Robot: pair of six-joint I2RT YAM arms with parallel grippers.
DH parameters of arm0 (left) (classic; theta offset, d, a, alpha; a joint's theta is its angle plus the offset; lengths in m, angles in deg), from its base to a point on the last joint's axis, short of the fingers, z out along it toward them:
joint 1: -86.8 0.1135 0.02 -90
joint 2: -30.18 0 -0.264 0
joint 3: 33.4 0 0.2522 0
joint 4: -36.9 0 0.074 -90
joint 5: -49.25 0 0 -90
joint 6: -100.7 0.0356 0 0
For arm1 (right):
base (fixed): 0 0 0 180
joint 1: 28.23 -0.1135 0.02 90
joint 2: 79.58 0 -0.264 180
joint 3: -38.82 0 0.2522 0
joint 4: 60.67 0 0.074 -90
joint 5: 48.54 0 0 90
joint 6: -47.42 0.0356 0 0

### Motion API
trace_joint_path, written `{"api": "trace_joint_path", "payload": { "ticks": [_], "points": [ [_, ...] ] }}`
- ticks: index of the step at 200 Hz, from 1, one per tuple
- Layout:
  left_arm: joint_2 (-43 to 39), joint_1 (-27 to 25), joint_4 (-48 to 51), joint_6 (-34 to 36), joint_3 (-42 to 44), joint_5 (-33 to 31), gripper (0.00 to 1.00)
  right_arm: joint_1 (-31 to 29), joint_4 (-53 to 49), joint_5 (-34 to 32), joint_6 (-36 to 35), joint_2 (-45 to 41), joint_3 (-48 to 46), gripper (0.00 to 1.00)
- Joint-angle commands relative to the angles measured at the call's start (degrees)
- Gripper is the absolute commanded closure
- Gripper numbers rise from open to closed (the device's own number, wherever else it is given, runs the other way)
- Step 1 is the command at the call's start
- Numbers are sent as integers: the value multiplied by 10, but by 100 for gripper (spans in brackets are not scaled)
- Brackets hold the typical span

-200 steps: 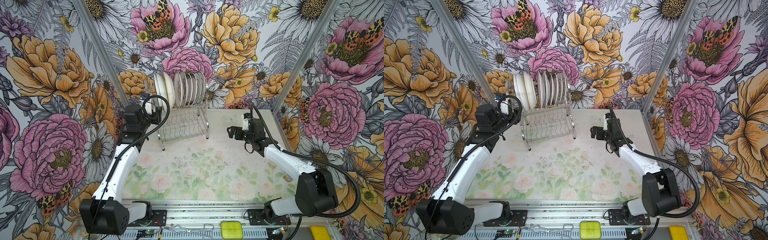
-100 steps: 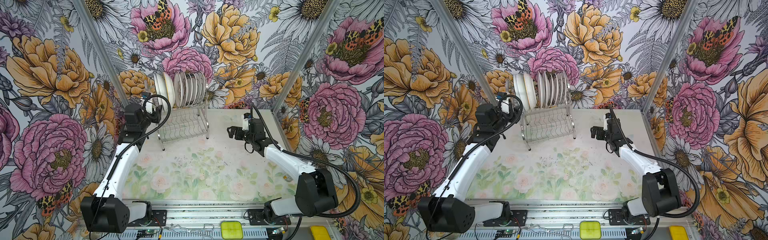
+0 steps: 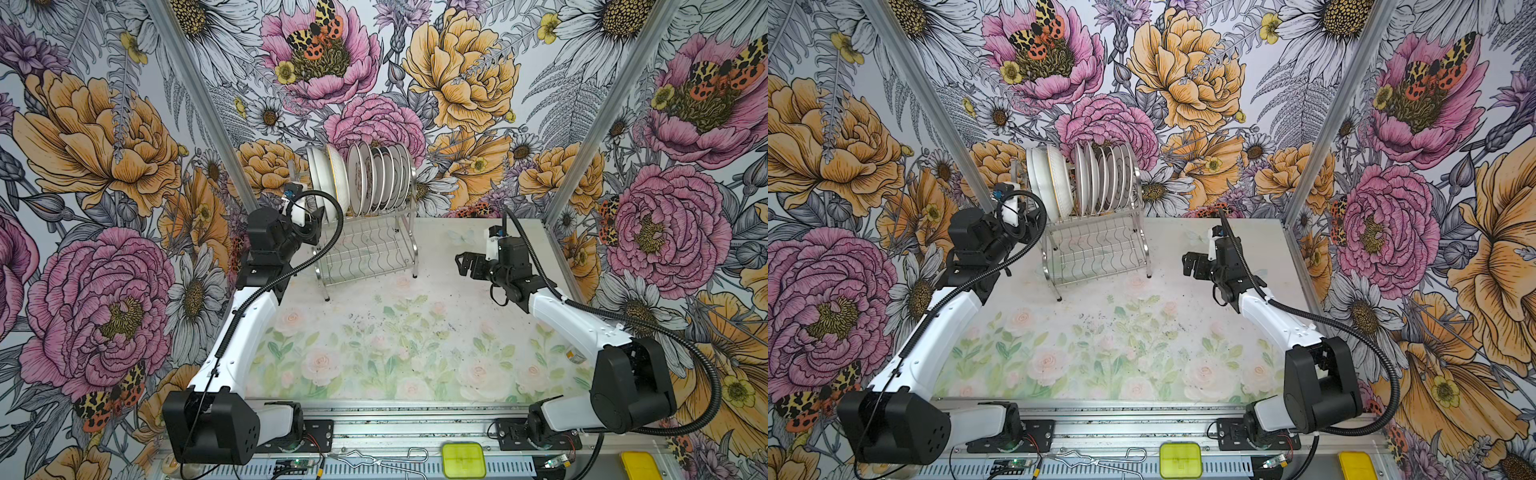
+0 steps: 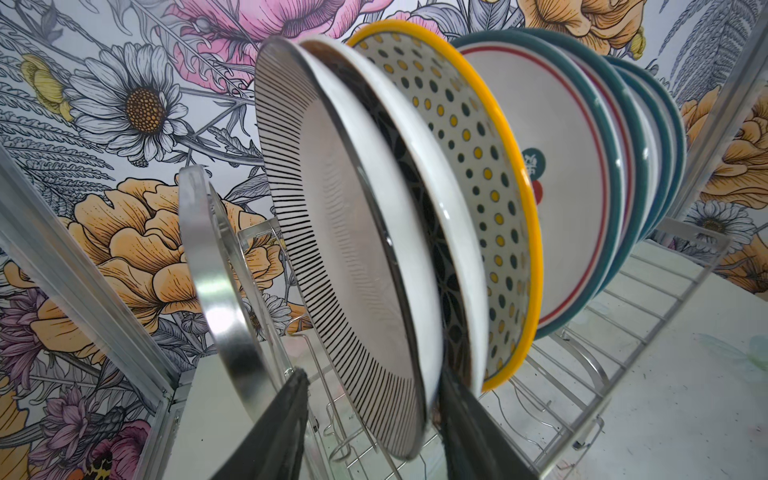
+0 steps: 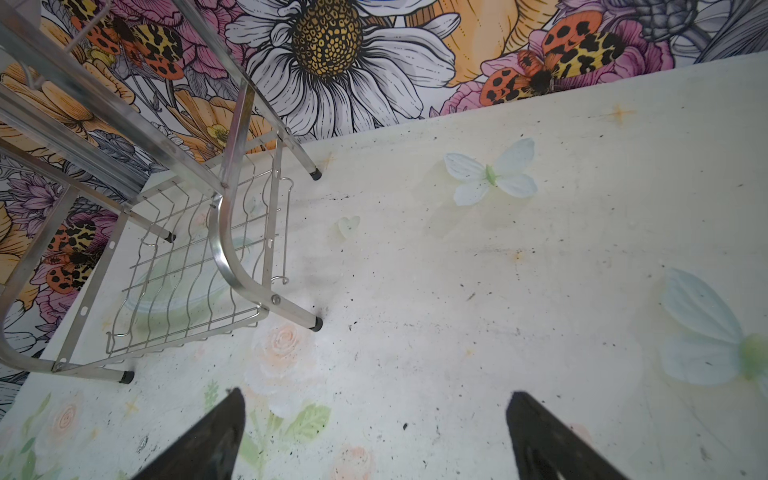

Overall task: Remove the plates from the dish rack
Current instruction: 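Push the open left gripper up around the rim of the black-striped plate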

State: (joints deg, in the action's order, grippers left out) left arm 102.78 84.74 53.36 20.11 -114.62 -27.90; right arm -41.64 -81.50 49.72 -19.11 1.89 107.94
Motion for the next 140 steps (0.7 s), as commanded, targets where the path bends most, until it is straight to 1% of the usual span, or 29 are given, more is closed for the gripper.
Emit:
{"api": "trace_joint_path", "payload": {
  "ticks": [1,26,95,116,140],
  "points": [
    [8,20,-49,-10,14,59,48,3,5,1,1,-12,6,1],
    [20,36,-54,-24,10,111,48,3,5,3,2,-14,5,1],
    [41,56,-87,-33,15,159,48,3,5,4,4,-17,3,1],
    [50,62,-96,-32,13,170,50,2,4,6,5,-20,5,1],
    [59,71,-113,-37,14,200,51,4,3,6,5,-23,6,1]
  ]
}}
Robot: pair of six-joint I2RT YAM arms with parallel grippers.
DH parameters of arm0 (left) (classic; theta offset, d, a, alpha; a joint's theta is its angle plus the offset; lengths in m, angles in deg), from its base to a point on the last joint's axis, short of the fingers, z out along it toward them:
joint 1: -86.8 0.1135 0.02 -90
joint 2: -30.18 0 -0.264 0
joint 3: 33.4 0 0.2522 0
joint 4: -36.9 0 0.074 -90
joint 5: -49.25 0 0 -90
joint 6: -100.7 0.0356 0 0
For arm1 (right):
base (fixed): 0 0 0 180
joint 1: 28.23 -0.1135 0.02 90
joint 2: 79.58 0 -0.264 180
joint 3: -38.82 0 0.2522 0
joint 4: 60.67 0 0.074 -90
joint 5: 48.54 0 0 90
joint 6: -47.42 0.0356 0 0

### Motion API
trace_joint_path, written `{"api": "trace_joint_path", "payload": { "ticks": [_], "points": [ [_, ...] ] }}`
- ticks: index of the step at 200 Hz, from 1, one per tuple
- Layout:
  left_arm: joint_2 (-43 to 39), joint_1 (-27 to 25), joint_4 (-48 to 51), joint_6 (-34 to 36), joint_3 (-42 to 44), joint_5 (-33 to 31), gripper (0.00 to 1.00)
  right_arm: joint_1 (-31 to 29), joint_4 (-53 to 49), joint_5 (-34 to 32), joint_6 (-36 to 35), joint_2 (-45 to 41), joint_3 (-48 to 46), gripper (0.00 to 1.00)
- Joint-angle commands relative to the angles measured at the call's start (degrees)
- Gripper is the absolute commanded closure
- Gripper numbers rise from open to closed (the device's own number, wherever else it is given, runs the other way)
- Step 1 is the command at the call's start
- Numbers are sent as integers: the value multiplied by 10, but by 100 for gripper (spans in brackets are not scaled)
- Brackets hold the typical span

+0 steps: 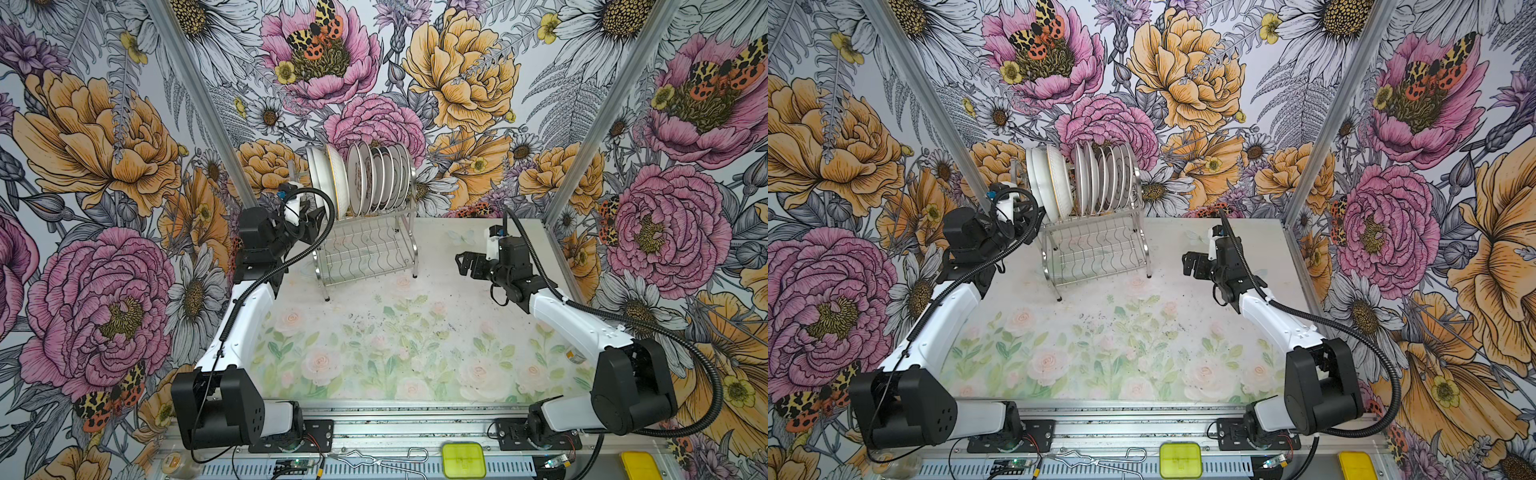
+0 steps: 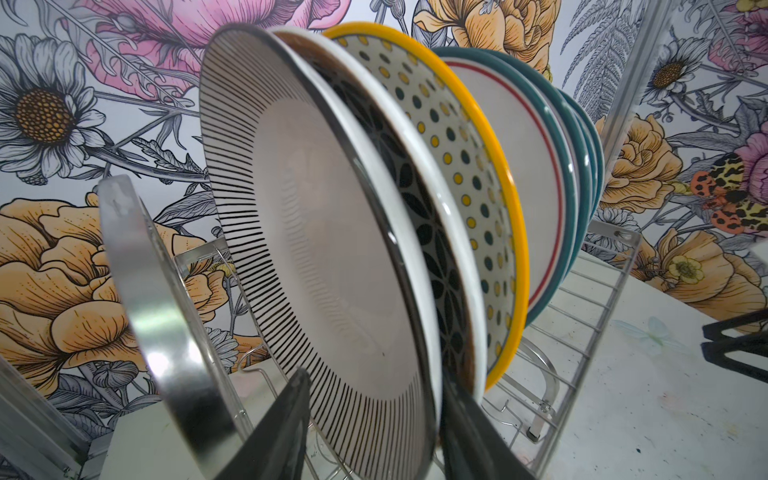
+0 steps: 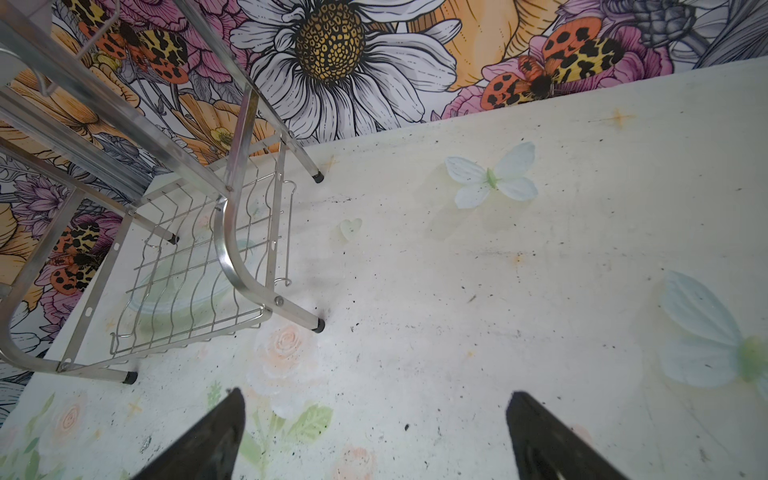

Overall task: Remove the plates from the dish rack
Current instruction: 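Push the open left gripper up around the rim of the black-striped plate, then close the left gripper on the striped plate rim and tilt it out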

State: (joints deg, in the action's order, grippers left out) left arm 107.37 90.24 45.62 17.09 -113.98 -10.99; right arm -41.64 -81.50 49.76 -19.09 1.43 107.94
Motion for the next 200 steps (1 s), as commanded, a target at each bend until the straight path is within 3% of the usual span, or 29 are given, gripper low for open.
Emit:
{"api": "trace_joint_path", "payload": {
  "ticks": [1,52,96,117,134,200],
  "points": [
    [14,16,-37,-7,8,32,51,4,3,6,6,-19,6,1],
    [33,24,-46,-4,-3,71,61,4,0,6,5,-21,8,1],
    [42,30,-40,-4,-7,81,63,4,-1,8,8,-23,11,0],
    [46,35,-33,-3,-12,94,77,5,-2,9,8,-22,12,1],
    [50,39,-30,-2,-15,104,83,5,-3,8,10,-21,12,1],
    [57,46,-27,0,-19,131,95,7,-4,9,12,-23,10,1]
  ]
}}
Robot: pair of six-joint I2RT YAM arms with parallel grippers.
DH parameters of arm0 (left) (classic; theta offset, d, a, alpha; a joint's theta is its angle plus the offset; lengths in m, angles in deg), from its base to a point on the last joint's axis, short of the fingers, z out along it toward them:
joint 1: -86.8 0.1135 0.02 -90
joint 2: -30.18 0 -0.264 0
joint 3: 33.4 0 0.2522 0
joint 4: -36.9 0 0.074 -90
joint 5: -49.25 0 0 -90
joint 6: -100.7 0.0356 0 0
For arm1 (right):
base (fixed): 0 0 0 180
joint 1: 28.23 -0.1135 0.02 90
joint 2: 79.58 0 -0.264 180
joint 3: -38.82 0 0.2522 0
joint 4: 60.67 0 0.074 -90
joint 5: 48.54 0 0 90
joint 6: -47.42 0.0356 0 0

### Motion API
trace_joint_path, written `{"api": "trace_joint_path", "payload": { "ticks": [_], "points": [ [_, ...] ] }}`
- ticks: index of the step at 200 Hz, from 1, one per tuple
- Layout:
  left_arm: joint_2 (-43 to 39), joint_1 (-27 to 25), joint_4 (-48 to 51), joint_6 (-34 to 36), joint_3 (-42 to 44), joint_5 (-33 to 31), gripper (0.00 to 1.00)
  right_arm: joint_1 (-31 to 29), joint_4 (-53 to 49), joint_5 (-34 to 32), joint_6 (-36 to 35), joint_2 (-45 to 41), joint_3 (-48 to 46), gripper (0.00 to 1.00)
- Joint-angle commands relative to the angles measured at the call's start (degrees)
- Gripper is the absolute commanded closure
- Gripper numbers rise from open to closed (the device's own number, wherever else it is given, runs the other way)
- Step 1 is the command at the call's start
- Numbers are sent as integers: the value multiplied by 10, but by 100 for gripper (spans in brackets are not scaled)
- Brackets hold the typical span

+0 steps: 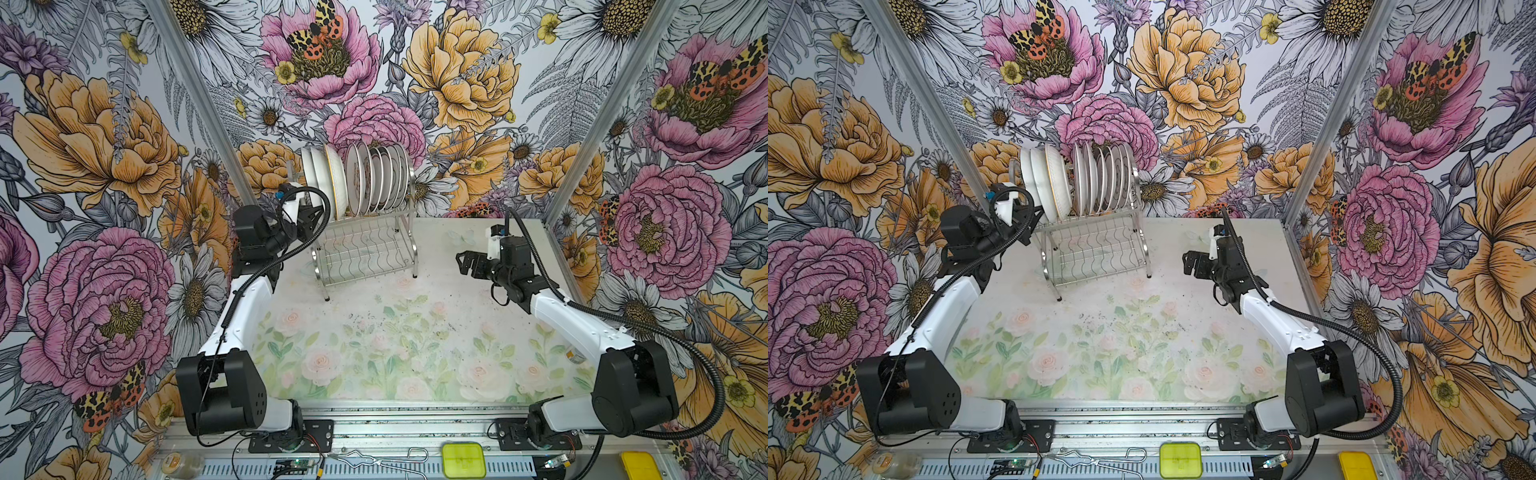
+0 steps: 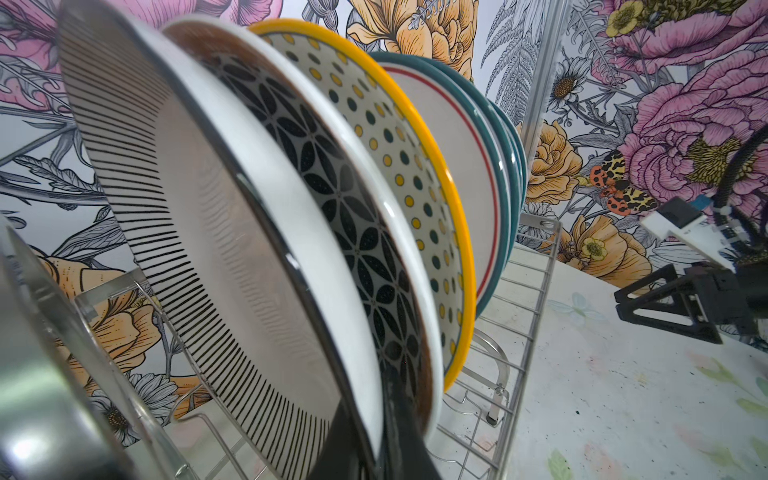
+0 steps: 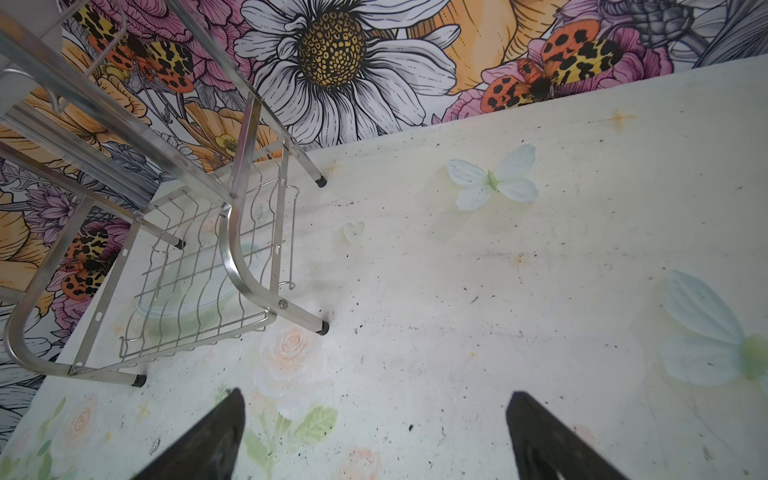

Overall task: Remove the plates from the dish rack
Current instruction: 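Close the left gripper on the striped plate rim and tilt it out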

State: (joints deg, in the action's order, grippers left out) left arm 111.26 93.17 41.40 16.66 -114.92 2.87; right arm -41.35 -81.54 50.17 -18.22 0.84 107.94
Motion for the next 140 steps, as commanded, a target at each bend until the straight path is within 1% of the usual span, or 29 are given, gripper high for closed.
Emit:
{"api": "trace_joint_path", "payload": {
  "ticks": [1,18,72,90,140],
  "points": [
    [18,18,15,5,-10,-7,95,5,-4,5,3,-17,10,1],
    [21,20,16,7,-11,-2,100,4,-5,7,3,-17,11,1],
    [21,26,22,8,-17,11,100,6,-8,8,6,-14,13,1],
    [16,26,20,7,-15,6,100,6,-9,9,8,-14,14,1],
    [-6,29,-6,0,-5,3,100,7,-9,13,12,-16,16,1]
  ]
}}
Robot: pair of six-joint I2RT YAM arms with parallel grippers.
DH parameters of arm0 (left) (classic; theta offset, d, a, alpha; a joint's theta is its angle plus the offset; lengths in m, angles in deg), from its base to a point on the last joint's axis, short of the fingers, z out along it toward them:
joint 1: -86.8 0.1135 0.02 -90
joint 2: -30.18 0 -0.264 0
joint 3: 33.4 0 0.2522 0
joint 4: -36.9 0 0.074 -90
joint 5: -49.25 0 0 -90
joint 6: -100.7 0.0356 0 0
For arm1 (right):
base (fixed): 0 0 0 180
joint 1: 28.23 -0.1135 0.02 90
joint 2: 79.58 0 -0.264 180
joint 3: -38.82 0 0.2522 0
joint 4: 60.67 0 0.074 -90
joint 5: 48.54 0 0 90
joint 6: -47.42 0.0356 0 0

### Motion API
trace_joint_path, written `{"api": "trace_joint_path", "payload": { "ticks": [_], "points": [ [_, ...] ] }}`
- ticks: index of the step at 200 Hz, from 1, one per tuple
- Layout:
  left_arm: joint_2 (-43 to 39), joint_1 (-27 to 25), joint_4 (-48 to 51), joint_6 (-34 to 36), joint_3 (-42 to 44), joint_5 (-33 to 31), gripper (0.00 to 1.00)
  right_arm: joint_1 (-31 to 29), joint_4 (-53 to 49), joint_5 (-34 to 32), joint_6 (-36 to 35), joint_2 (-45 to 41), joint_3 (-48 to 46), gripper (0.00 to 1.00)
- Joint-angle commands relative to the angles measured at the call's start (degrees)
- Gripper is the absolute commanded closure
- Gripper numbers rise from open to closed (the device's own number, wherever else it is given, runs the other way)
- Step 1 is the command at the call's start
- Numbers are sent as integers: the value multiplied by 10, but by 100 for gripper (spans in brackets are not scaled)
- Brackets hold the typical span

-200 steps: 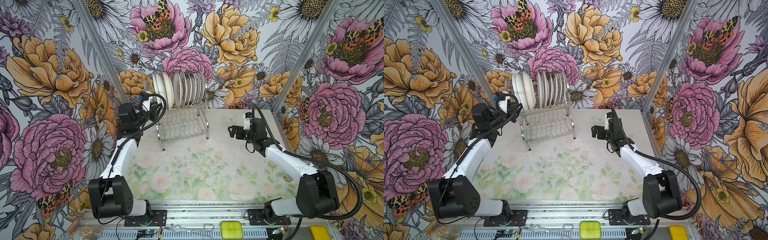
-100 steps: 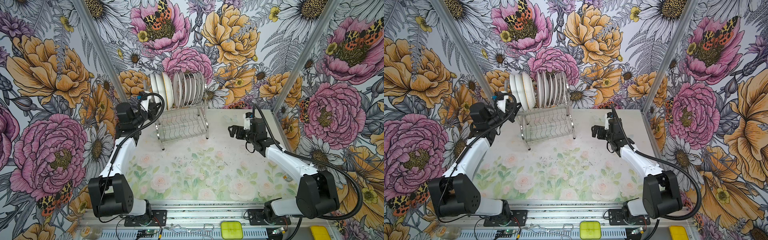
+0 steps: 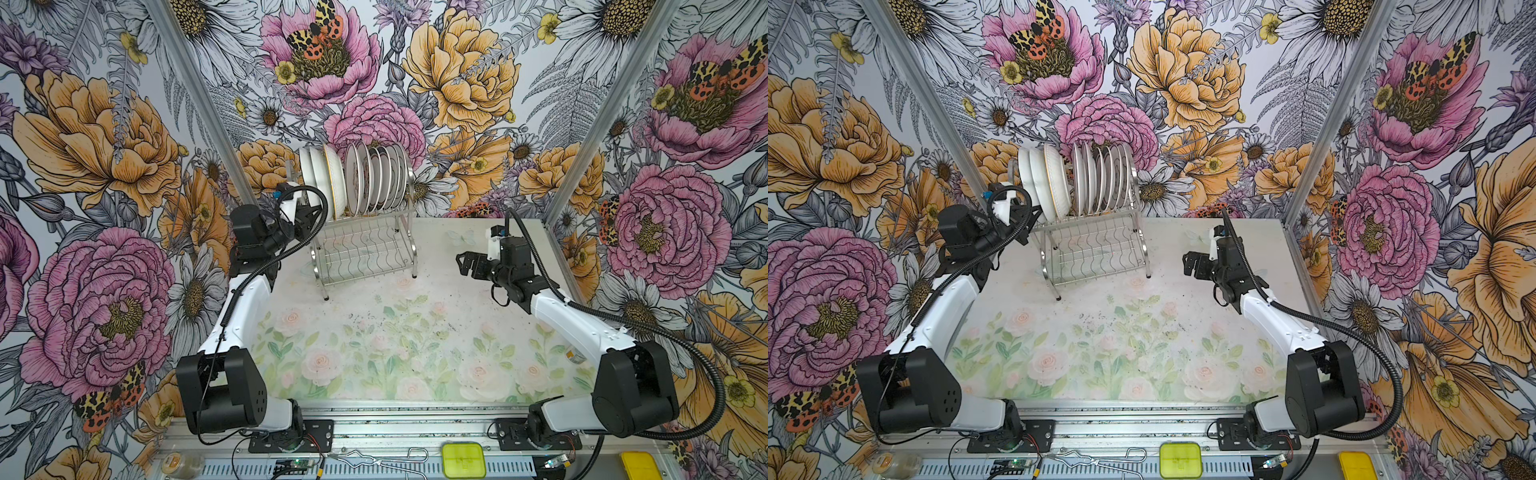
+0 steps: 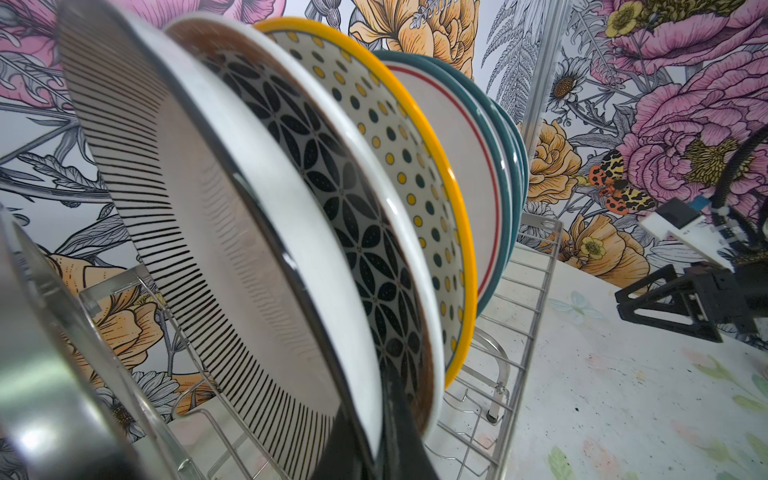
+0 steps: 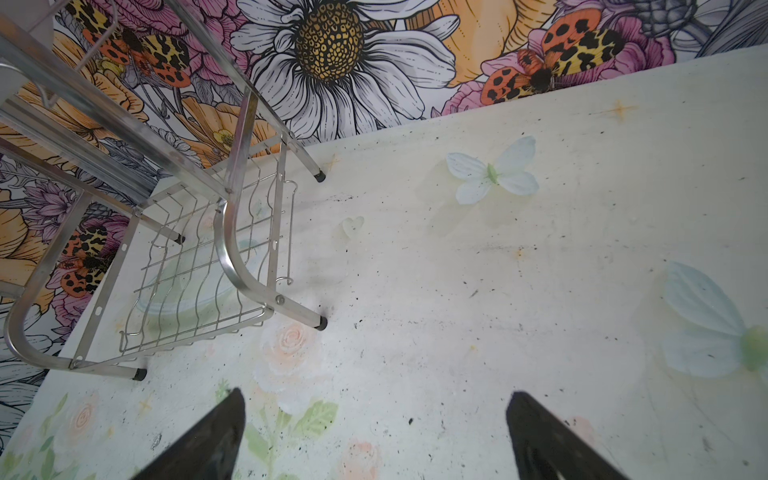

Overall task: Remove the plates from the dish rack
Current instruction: 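Close the left gripper on the striped plate rim and tilt it out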

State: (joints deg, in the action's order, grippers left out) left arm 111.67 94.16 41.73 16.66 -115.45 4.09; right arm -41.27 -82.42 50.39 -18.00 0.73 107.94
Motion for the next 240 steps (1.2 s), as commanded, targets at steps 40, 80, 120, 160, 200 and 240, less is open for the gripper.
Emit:
{"api": "trace_joint_path", "payload": {
  "ticks": [40,80,120,160,200,240],
  "points": [
    [-11,39,-62,-44,5,9,100,7,-1,12,11,-17,15,1],
    [-15,43,-65,-52,-10,16,100,7,0,13,14,-17,13,1],
    [-19,44,-60,-52,-18,19,100,7,0,15,14,-14,13,1],
    [-22,45,-32,-31,-35,28,100,8,-1,14,9,-21,10,1],
    [-32,52,-18,-26,-44,33,100,10,0,16,12,-19,11,0],
    [-47,52,-11,-24,-49,33,100,9,0,22,12,-16,17,1]
  ]
}}
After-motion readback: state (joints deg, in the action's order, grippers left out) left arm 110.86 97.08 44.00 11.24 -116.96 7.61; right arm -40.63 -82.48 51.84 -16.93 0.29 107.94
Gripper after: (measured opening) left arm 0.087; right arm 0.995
